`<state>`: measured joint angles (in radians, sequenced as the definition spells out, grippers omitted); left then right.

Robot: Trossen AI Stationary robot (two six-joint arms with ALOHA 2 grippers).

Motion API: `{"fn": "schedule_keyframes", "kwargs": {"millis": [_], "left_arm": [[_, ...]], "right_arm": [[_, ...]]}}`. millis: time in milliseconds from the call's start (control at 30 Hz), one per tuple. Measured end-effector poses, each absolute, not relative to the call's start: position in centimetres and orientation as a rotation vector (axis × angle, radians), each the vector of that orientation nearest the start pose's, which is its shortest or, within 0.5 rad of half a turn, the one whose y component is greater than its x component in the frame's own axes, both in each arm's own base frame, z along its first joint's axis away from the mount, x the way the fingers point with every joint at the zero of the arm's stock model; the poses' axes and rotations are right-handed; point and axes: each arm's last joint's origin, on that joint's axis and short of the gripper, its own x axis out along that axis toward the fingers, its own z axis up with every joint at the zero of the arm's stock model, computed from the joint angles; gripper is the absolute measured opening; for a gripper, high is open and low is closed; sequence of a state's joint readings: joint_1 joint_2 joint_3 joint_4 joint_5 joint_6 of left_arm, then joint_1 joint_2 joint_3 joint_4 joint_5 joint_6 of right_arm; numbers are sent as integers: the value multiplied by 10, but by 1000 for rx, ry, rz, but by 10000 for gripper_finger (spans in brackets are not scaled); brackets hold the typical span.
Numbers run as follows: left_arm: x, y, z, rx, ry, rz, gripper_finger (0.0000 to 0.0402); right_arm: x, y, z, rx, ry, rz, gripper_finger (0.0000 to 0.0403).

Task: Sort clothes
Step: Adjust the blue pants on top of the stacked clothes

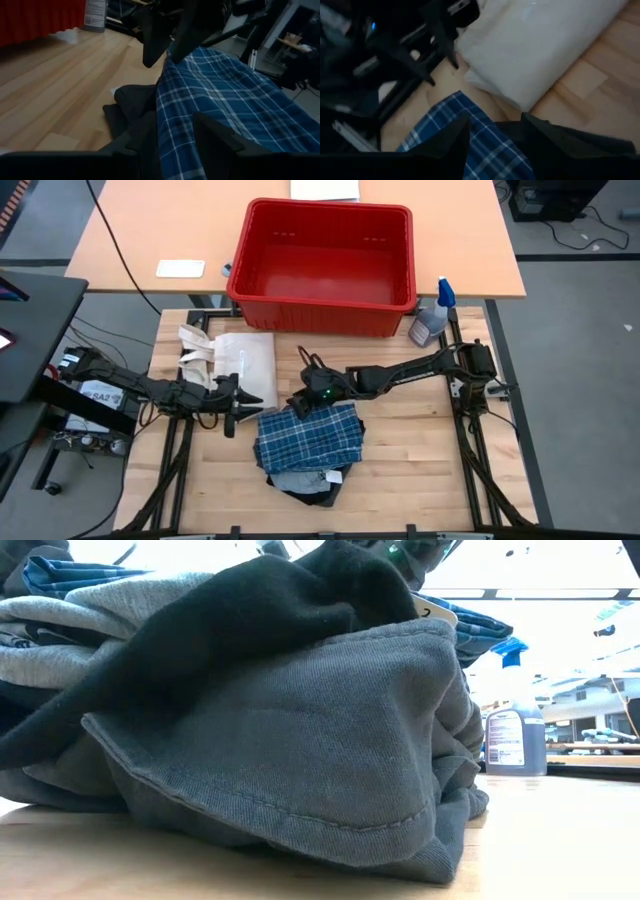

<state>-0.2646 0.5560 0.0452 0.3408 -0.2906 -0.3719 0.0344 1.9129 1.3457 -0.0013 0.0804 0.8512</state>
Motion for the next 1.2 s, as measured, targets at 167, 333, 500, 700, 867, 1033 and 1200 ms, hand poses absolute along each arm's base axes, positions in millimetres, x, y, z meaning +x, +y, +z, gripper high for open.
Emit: {"fn": "schedule_keyframes", "kwargs": {"millis": [167,333,500,700,867,1033,1200], "left_arm": [[131,-25,160,-450,126,131,137],[131,-24,172,-649,-7,138,137],[130,-26,195,-789,-200,46,137],[136,-38,241,-756,-189,-30,137],[148,-48,264,-615,132,43,137],[168,-62,268,-564,351,19,137],[193,-85,259,-536,485,-65,137]], "right_arm": [[429,10,220,669,547,-165,185],[430,17,222,631,568,-9,185],[429,34,226,516,576,133,184],[433,51,250,410,579,195,170],[428,61,247,370,664,205,161],[419,69,233,318,812,157,160],[410,80,228,258,881,84,160]]}}
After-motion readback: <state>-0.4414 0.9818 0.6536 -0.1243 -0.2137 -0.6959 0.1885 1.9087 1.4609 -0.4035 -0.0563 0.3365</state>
